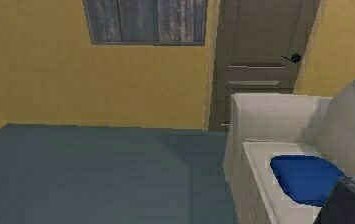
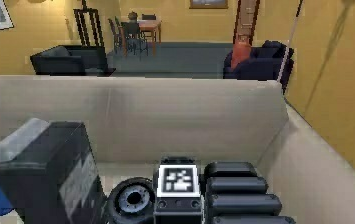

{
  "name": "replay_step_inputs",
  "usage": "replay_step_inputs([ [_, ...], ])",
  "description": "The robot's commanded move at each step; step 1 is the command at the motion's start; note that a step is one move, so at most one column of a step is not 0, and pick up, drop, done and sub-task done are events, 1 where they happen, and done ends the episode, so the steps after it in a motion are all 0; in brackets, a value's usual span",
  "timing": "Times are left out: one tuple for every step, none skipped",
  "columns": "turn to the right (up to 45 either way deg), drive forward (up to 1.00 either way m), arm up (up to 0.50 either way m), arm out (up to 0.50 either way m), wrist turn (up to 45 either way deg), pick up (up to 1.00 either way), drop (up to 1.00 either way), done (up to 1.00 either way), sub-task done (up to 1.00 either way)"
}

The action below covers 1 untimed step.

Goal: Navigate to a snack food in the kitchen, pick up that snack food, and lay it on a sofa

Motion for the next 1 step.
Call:
replay_step_inputs([
  [0.0,0.45,0.0,0.0,0.0,0.0,0.0,0.0,0.0],
])
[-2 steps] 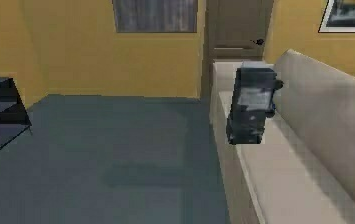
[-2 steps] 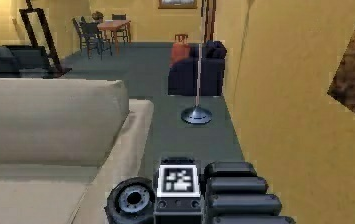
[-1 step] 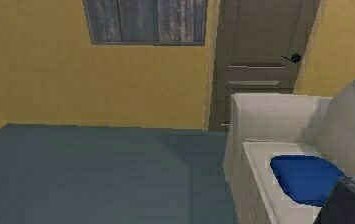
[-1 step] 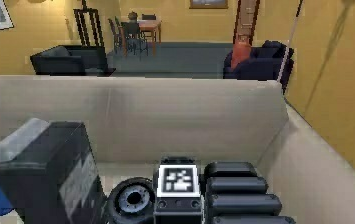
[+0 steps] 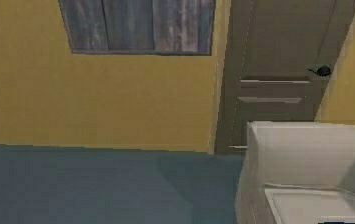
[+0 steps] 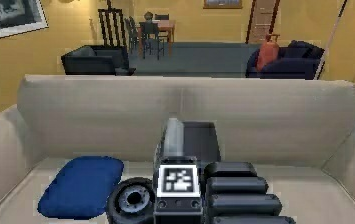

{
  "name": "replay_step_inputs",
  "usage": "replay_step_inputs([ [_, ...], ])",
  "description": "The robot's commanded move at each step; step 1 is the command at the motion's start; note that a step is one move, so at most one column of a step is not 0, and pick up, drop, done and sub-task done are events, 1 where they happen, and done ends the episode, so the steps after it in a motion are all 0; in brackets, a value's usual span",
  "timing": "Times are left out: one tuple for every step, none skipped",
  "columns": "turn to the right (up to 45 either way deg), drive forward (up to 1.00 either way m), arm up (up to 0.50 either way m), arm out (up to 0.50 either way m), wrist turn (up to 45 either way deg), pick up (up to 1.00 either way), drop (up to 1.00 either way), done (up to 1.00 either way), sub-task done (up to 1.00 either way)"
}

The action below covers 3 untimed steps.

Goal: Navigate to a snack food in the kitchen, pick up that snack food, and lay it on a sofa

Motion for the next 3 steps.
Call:
replay_step_inputs([
  [-45.0,0.0,0.0,0.0,0.0,0.0,0.0,0.0,0.0],
  [-36.0,0.0,0.0,0.0,0.0,0.0,0.0,0.0,0.0],
  [-3.0,0.0,0.0,0.0,0.0,0.0,0.0,0.0,0.0],
])
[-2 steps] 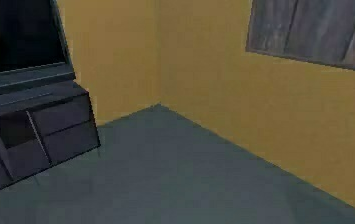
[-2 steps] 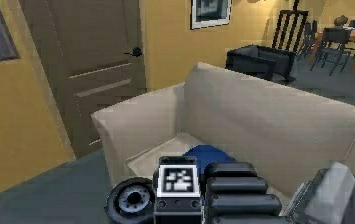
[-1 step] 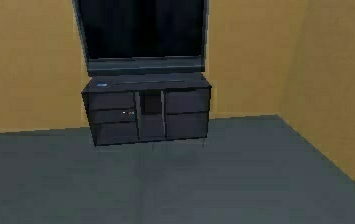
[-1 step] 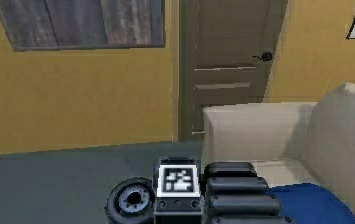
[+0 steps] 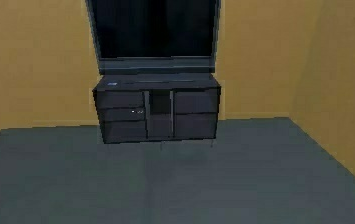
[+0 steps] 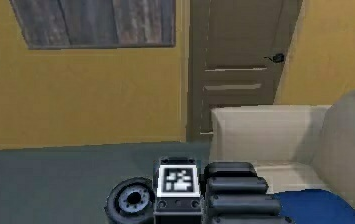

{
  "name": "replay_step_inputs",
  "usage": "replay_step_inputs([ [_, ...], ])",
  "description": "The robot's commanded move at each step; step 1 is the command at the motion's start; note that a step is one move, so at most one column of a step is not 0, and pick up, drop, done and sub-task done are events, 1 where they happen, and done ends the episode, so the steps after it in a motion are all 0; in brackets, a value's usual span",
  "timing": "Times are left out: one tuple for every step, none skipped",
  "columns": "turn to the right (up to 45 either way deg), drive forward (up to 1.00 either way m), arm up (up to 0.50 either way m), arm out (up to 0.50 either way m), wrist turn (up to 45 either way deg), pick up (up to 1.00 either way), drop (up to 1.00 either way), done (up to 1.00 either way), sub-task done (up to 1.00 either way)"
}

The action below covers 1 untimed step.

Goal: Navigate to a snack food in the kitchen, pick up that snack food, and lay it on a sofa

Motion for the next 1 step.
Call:
replay_step_inputs([
  [45.0,0.0,0.0,0.0,0.0,0.0,0.0,0.0,0.0],
])
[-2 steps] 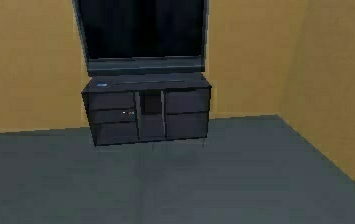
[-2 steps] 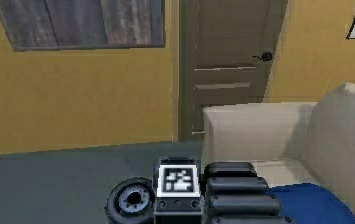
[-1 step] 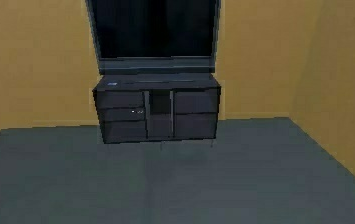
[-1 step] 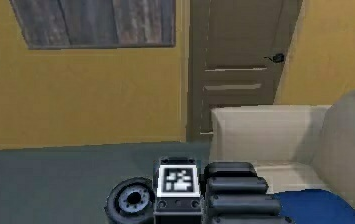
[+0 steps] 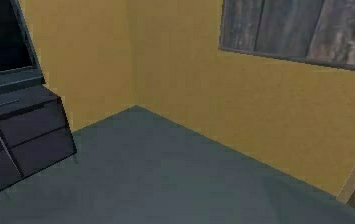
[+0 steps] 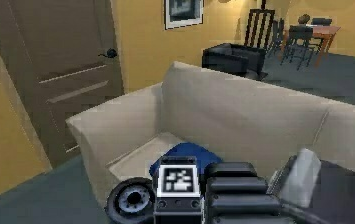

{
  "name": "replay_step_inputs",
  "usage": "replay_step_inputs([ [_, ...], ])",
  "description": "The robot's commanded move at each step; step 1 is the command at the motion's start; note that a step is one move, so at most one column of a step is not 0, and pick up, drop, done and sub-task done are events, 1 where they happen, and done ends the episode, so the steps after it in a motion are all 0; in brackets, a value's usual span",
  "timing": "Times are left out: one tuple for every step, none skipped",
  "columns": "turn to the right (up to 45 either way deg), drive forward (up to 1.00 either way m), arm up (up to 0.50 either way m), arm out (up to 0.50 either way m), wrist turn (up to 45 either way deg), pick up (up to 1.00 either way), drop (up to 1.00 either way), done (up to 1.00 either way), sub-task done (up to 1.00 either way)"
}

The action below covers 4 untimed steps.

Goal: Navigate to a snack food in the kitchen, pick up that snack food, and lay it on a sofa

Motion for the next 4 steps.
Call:
replay_step_inputs([
  [21.0,0.0,0.0,0.0,0.0,0.0,0.0,0.0,0.0],
  [0.0,0.0,0.0,0.4,0.0,0.0,0.0,0.0,0.0],
  [0.0,0.0,0.0,0.0,45.0,0.0,0.0,0.0,0.0],
  [0.0,0.0,0.0,0.0,45.0,0.0,0.0,0.0,0.0],
])
